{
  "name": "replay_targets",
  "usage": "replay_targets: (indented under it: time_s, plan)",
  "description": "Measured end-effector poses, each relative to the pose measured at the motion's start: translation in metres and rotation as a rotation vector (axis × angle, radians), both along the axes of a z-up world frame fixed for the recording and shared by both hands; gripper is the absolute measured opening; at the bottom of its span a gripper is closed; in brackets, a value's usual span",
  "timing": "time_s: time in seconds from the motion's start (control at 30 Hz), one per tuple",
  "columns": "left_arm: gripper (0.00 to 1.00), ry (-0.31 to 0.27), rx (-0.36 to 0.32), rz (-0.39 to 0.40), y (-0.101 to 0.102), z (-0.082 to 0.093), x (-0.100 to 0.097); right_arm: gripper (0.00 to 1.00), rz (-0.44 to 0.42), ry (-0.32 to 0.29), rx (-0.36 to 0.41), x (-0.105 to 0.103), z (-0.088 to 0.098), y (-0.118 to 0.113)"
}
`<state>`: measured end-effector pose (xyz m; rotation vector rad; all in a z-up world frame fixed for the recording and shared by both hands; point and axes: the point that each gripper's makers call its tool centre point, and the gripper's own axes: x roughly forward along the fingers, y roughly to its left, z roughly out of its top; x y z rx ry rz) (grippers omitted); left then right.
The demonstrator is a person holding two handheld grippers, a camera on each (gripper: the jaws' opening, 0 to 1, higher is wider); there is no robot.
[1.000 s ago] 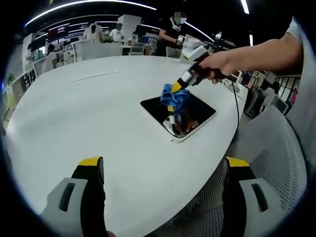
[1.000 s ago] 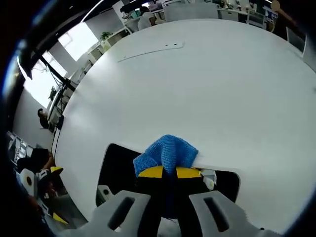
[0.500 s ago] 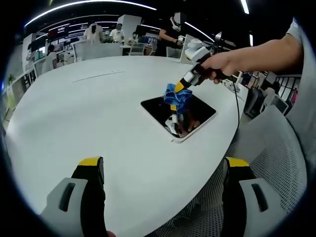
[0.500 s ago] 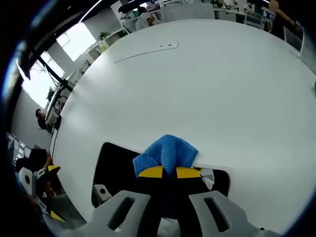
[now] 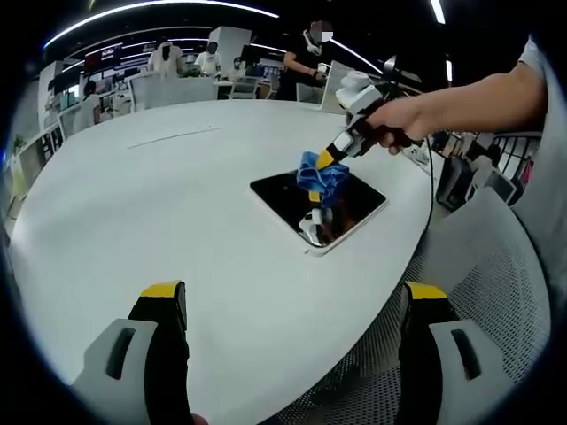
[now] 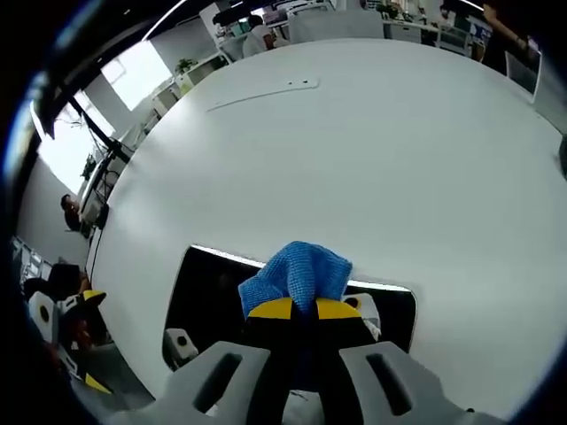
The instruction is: Wipe the mirror surface with the cleaning cloth until all visible marks leave the cleaned area.
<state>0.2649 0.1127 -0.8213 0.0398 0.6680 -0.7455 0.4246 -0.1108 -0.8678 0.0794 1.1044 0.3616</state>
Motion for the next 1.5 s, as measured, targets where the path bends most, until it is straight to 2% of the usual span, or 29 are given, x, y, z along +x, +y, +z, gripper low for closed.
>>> replay_targets:
  time_s: [1.1,1.5]
  plan:
    - [0.99,-0.01,0.005,-0.009,-0.001,0.001,0.0,0.02,-0.03,-0.028,0.023,-0.057,0.0,0.001]
    - [0.99,-0.011,0.008,-0.007,-0.001,0.001,0.0,0.02,-0.005,-0.046,0.007,-0.074,0.0,0.002]
